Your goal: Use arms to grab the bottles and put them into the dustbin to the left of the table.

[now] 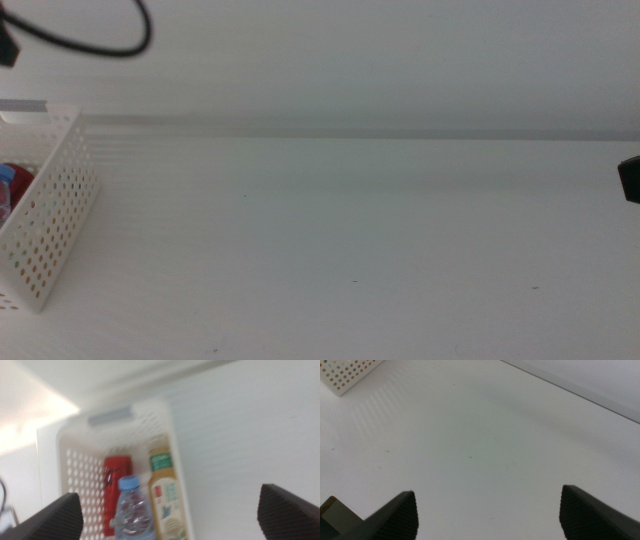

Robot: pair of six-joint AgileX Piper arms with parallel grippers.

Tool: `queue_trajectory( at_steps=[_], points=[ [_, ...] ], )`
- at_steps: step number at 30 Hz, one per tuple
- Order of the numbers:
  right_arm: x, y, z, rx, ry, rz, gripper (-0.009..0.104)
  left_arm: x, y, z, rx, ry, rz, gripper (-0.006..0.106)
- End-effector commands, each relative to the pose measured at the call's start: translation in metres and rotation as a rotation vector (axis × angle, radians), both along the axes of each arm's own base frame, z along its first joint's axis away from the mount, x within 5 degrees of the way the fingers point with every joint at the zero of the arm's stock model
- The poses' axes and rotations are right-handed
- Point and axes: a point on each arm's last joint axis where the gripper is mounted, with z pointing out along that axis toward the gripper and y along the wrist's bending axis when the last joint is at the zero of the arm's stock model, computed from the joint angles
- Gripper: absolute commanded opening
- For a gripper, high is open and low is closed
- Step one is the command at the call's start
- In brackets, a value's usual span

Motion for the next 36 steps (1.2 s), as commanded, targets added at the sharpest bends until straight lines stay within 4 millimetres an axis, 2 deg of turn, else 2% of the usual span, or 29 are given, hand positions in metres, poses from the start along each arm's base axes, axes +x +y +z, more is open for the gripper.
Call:
queue_trajectory(
  at_steps=[1,4,7,10,14,20,30,36],
  points=[
    [-0.001,0.000,0.002,0.005,-0.011,0.001,0.076,-0.034,-0.027,0.019,0.002,-0.034,-0.075,0.094],
    [-0.001,0.000,0.002,0.005,-0.011,0.001,0.076,-0.073,-0.064,0.037,0.032,-0.181,-0.219,0.094],
    [-0.001,0.000,0.002,0.005,-0.011,0.001,0.076,-0.113,-0.084,0.043,0.001,-0.329,-0.261,0.094],
    [-0.001,0.000,0.002,0.005,-0.011,0.001,0.076,-0.150,-0.090,0.037,-0.083,-0.424,-0.279,0.094],
    [-0.001,0.000,0.002,0.005,-0.011,0.001,0.076,-0.176,-0.088,0.018,-0.233,-0.454,-0.241,0.094],
    [-0.001,0.000,0.002,0.005,-0.011,0.001,0.076,-0.188,-0.080,0.011,-0.260,-0.519,-0.234,0.094],
    [-0.001,0.000,0.002,0.005,-0.011,0.001,0.076,-0.187,-0.083,0.015,-0.274,-0.563,-0.262,0.094],
    [-0.001,0.000,0.002,0.006,-0.010,0.002,0.076,-0.188,-0.072,0.016,-0.264,-0.585,-0.179,0.094]
  ],
)
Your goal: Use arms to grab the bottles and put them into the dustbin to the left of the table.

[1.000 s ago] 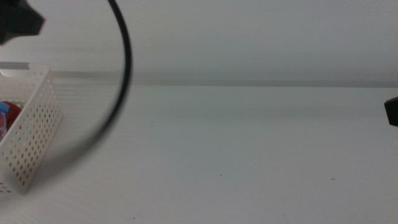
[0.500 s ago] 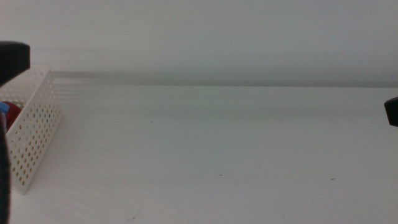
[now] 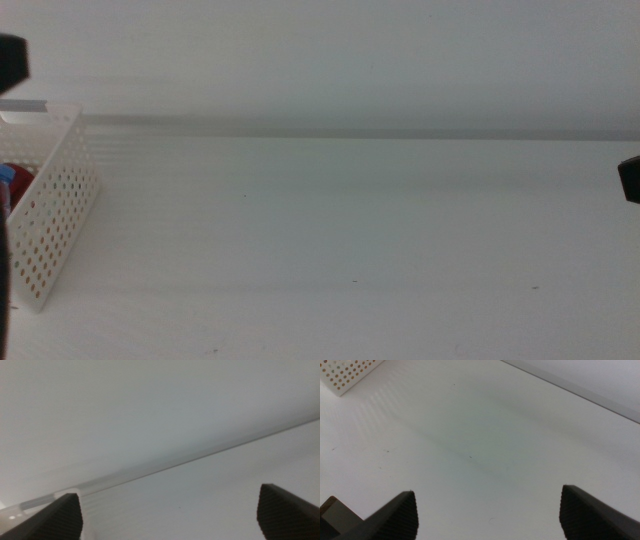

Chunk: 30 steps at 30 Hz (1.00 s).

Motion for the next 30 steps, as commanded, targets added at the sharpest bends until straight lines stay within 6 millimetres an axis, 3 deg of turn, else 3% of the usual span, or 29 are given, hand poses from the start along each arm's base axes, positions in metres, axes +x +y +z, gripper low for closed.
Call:
queue_trajectory(
  at_steps=[1,5,19,22,25,30],
  points=[
    [-0.001,0.000,0.002,0.006,-0.009,0.002,0.076,-0.001,0.003,0.002,-0.013,-0.036,0.016,0.094],
    [-0.001,0.000,0.002,0.008,-0.008,0.003,0.076,0.001,0.009,0.008,0.023,-0.110,0.051,0.094],
    [-0.001,0.000,0.002,0.008,-0.008,0.003,0.076,0.002,0.015,0.009,-0.009,-0.110,0.116,0.094],
    [0.004,-0.006,-0.002,0.022,-0.170,-0.033,0.076,0.002,0.013,0.003,-0.031,-0.114,0.106,0.094],
    [0.008,-0.007,-0.024,0.074,-0.242,-0.056,0.076,0.004,0.010,-0.022,-0.090,-0.103,0.088,0.094],
    [0.018,-0.021,-0.073,0.176,-0.349,-0.184,0.076,-0.003,0.015,-0.086,-0.099,-0.092,0.137,0.094]
  ],
)
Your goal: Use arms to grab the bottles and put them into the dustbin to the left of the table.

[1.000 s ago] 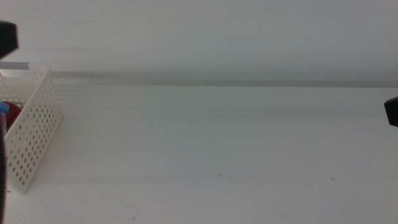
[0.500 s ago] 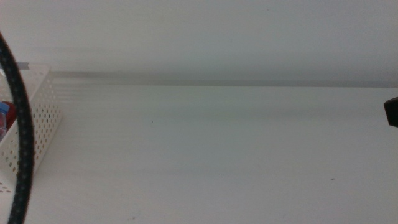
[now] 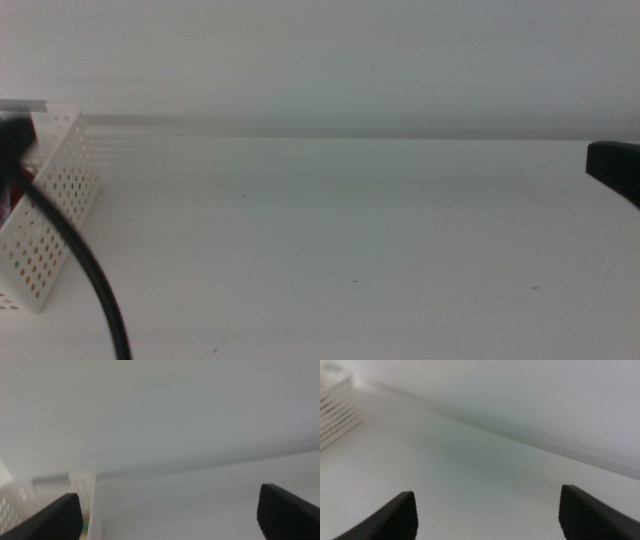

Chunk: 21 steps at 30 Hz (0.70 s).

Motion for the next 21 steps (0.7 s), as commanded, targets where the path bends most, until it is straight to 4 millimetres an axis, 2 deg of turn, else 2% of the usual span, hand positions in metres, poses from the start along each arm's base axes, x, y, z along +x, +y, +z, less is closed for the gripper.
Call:
queue_trajectory(
  at_steps=[1,3,6,9,13,21],
  points=[
    [0.006,-0.011,-0.024,0.075,-0.097,-0.089,0.076,-0.005,0.003,-0.028,-0.018,-0.014,0.029,0.094],
    [0.004,-0.023,-0.048,0.138,-0.132,-0.177,0.076,-0.013,0.006,-0.057,-0.017,0.000,0.062,0.094],
    [-0.005,-0.042,-0.080,0.120,-0.178,-0.303,0.076,-0.025,0.010,-0.095,-0.014,0.032,0.107,0.094],
    [-0.019,-0.056,-0.111,0.084,-0.170,-0.403,0.076,-0.033,0.013,-0.121,-0.014,0.041,0.141,0.094],
    [-0.039,-0.062,-0.145,0.082,-0.183,-0.460,0.076,-0.041,0.016,-0.145,0.003,0.008,0.187,0.094],
    [-0.066,-0.063,-0.190,0.071,-0.282,-0.455,0.076,-0.044,0.020,-0.170,0.063,-0.178,0.249,0.094]
  ],
)
